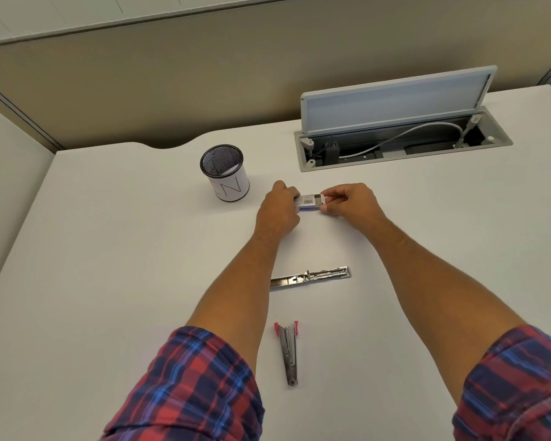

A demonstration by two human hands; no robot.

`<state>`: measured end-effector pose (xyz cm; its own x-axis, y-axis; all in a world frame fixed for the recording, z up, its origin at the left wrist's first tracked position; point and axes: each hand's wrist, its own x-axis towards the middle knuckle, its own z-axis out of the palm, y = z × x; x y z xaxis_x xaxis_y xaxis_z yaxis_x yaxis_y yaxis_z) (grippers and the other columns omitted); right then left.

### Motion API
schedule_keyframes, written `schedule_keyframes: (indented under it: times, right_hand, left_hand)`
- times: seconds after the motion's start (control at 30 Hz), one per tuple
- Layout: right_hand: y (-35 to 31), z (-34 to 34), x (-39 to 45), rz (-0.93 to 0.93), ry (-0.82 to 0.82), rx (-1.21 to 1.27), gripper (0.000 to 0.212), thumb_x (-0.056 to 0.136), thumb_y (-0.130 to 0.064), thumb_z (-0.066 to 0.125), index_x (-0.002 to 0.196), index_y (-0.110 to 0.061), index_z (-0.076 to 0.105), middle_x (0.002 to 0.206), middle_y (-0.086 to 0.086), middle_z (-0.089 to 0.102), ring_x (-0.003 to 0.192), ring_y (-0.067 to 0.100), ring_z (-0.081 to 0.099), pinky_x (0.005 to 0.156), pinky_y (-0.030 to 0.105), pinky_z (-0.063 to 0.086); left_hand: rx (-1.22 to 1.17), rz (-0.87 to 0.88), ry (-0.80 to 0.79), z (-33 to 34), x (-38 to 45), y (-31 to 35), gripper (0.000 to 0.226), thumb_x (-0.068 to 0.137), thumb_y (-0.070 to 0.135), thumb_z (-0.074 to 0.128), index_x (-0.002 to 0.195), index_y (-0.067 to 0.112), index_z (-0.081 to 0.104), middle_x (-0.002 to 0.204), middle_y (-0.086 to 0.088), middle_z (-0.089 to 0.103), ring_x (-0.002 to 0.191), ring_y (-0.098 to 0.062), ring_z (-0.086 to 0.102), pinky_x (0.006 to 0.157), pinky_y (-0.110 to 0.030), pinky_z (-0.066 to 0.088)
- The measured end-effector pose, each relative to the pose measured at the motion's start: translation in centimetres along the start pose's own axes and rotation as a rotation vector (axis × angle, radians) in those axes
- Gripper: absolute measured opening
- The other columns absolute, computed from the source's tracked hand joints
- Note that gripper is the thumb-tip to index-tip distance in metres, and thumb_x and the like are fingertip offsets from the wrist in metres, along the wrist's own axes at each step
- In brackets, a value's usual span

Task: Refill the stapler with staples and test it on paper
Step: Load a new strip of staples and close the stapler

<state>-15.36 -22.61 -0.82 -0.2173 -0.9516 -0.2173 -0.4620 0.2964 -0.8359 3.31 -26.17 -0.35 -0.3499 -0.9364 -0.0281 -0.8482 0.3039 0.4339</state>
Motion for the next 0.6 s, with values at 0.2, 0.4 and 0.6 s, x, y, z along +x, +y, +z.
schedule_keyframes:
  times: [0.2, 0.4, 0.6]
  right_hand:
    - [0.51, 0.04, -0.09, -0.05, 0.009, -0.1, 0.036, 0.087, -0.02, 0.08, 0.122, -0.014, 0.073, 0.097, 0.001, 0.072, 0.076, 0.01, 0.059, 0.071, 0.015, 0.052]
    - [0.59, 0.25, -0.24, -0.125, 0.123, -0.183, 0.028, 0.093, -0.025, 0.072, 0.119, -0.016, 0.072, 0.103, 0.005, 0.071, 0.093, 0.019, 0.066, 0.073, 0.018, 0.053]
    - [0.47, 0.93, -0.42, -0.293, 0.056, -0.401, 0.026, 0.096, -0.015, 0.067, 0.121, -0.015, 0.075, 0.106, 0.009, 0.061, 0.091, 0.017, 0.053, 0.066, 0.009, 0.032]
  left_hand:
    - [0.003, 0.006, 0.018, 0.2, -0.12, -0.3, 0.034, 0.089, 0.009, 0.068, 0.123, 0.011, 0.066, 0.116, -0.009, 0.053, 0.1, -0.026, 0.058, 0.084, -0.041, 0.056]
    - [0.022, 0.012, 0.009, 0.09, 0.07, -0.34, 0.034, 0.091, 0.012, 0.069, 0.124, 0.012, 0.066, 0.116, -0.011, 0.053, 0.1, -0.027, 0.059, 0.085, -0.041, 0.057]
    - [0.041, 0.02, 0.007, 0.09, 0.12, -0.34, 0.034, 0.091, 0.011, 0.068, 0.125, 0.01, 0.066, 0.117, -0.011, 0.053, 0.1, -0.027, 0.059, 0.084, -0.042, 0.057]
